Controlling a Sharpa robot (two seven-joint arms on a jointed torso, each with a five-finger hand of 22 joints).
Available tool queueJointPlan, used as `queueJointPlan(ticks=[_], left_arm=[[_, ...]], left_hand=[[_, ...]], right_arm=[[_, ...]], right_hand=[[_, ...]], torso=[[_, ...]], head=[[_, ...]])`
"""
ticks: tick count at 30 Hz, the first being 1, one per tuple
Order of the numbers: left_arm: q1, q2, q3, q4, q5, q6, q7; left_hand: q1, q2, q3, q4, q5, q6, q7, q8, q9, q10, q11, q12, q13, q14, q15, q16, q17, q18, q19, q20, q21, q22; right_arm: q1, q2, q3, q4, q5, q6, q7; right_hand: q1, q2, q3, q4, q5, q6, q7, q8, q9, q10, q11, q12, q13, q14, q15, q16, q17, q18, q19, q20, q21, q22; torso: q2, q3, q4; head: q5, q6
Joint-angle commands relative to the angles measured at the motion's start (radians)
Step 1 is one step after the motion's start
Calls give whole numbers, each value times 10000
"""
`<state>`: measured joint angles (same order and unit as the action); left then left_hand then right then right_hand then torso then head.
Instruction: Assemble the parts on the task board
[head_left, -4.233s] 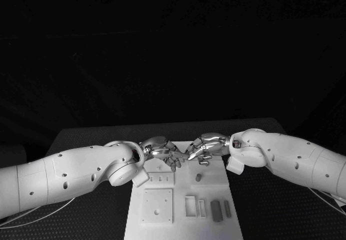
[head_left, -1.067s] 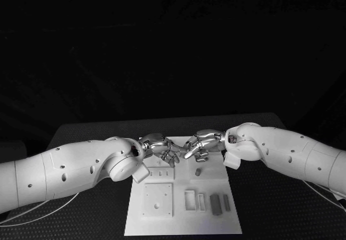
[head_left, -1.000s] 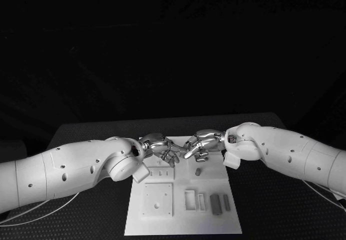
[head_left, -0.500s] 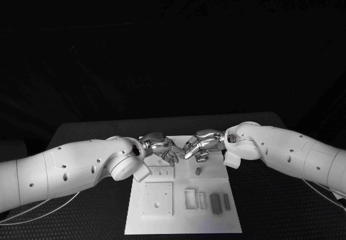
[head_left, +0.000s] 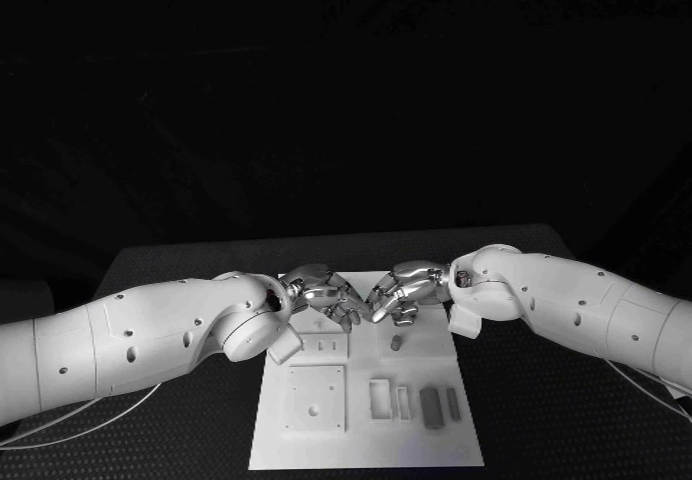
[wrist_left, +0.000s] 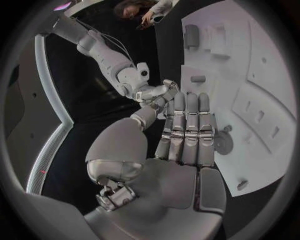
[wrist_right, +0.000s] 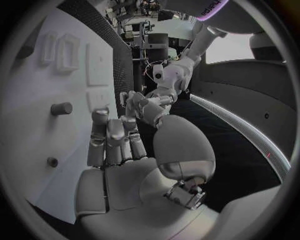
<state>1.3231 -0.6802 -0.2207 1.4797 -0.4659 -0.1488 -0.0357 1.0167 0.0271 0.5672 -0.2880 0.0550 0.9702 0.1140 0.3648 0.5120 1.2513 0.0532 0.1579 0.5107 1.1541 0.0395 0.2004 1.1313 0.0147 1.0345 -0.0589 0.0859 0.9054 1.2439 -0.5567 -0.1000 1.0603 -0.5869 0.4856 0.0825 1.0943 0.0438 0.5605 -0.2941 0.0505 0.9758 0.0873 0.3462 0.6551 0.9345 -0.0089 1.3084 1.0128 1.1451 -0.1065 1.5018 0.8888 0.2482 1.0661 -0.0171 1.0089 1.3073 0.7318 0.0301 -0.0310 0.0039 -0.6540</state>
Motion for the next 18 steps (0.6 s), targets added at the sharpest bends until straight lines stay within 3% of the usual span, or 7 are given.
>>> queueJointPlan(ticks=[1,4,9,18], left_arm=[[4,86,11,104,199,186,237],[4,74,11,98,351,164,224],[4,52,11,87,390,158,119],[4,52,10,93,-109,205,-330]], left_hand=[[-293,-224,-155,152,-52,-95,168,-86,-19,-81,107,-61,-18,71,16,-53,12,-138,-10,12,-62,25],[-854,-465,-504,381,-68,-437,339,-292,-90,-384,249,-228,-80,50,26,-74,22,-128,-35,24,-86,39],[-1587,-571,-879,772,-62,-676,448,-432,-130,-605,339,-312,-108,21,23,-106,37,-117,-76,18,-128,41],[-1978,-879,-1162,849,-61,-836,508,-510,-137,-805,407,-358,-106,7,11,-123,69,-93,-105,6,-148,43]], right_arm=[[-2,56,11,45,2,54,109],[-3,47,10,45,1,48,120],[-6,25,9,40,2,-9,168],[-7,-16,9,66,89,-16,208]], right_hand=[[-136,10,54,13,0,198,100,66,54,-36,-3,-19,11,-31,-45,54,9,136,-54,8,-64,158],[-133,15,56,11,1,194,101,65,59,-37,-3,-21,10,-33,-45,53,9,136,-55,8,-65,157],[-128,22,60,10,1,189,102,63,67,-38,-2,-23,9,-36,-44,51,9,136,-57,8,-67,157],[-127,26,61,10,0,186,103,64,78,-39,-1,-24,8,-38,-43,51,10,135,-57,8,-69,156]], torso=[[0,2,3],[2,-2,6],[4,4,-4],[7,-3,4]], head=[[-3,6],[-8,8],[-14,-3],[-27,-27]])
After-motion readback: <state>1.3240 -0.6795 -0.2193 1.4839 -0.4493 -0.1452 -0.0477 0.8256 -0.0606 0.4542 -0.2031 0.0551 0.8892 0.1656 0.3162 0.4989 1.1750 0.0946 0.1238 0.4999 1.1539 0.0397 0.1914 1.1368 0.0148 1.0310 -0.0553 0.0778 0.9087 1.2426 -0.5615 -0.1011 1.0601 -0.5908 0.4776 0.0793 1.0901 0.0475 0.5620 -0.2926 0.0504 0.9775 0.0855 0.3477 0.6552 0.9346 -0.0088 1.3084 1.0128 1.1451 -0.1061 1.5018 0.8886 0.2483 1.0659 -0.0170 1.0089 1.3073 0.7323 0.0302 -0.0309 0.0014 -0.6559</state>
